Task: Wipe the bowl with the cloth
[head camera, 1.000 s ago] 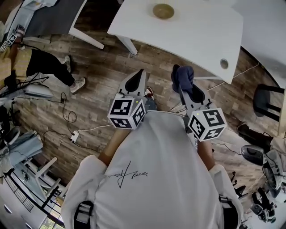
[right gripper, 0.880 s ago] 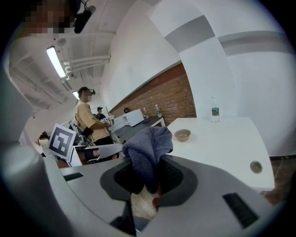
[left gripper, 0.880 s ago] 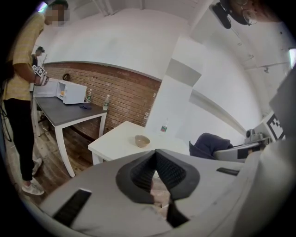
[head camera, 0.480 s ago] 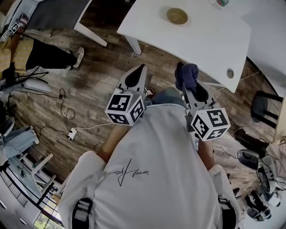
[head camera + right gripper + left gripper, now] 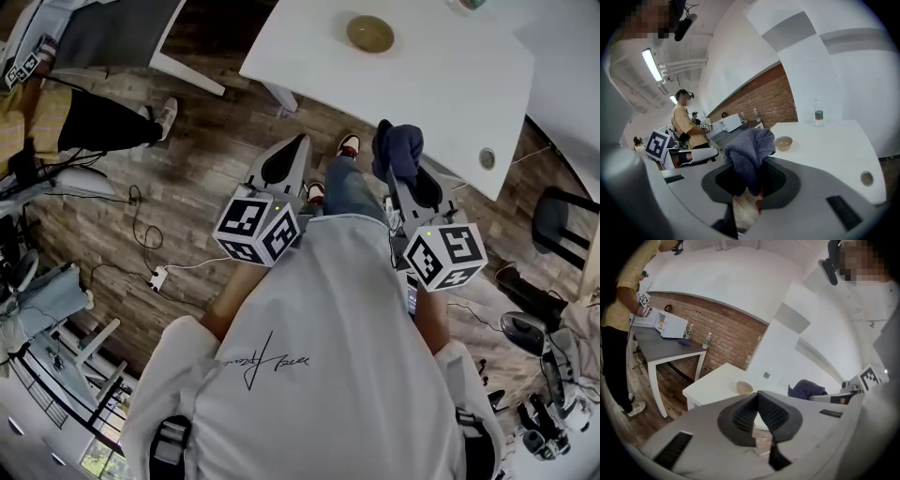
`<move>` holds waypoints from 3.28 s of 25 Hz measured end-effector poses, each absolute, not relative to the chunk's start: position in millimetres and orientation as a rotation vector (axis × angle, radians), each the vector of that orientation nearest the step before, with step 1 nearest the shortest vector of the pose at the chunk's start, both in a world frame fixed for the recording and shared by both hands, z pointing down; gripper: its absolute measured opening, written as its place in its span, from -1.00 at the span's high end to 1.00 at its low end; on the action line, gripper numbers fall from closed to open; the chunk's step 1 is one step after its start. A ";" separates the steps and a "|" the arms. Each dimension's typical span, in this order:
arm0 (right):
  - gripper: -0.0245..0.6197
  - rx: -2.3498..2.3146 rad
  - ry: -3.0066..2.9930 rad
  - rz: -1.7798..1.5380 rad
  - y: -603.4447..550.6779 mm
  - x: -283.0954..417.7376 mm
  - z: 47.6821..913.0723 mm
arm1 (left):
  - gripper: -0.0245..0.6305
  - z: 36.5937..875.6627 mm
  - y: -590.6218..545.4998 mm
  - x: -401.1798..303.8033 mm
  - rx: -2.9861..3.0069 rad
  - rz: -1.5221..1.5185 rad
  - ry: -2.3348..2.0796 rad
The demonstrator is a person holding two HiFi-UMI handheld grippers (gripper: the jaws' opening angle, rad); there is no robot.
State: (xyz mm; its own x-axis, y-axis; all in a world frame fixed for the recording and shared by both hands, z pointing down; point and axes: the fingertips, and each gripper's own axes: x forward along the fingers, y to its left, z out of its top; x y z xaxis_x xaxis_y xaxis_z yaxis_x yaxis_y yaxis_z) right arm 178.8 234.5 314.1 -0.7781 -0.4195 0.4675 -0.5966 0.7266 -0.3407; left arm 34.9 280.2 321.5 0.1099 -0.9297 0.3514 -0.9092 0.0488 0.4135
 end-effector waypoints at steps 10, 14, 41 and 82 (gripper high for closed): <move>0.67 0.800 -2.562 0.711 156.6 165.9 316.7 | 0.91 321.9 208.5 19.5 1.837 -0.015 -1.760; 0.67 0.781 -2.554 0.716 127.1 151.7 318.8 | 0.91 325.2 179.3 7.8 1.826 -0.004 -1.754; 0.67 0.758 -2.561 0.802 21.1 122.4 330.1 | 0.91 335.0 58.9 6.7 1.896 0.232 -1.692; 0.67 1.123 -2.223 0.828 -10.4 78.9 391.3 | 0.82 455.5 -29.4 -53.0 2.094 0.598 -1.172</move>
State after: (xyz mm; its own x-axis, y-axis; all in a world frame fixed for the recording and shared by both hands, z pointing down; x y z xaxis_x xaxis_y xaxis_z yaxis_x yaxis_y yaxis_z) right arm 78.9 -10.4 391.3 -0.5270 -0.5216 0.6710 -0.8335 0.4714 -0.2882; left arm -53.0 -29.4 455.5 0.4948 -0.5660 0.6594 -0.8661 -0.3837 0.3205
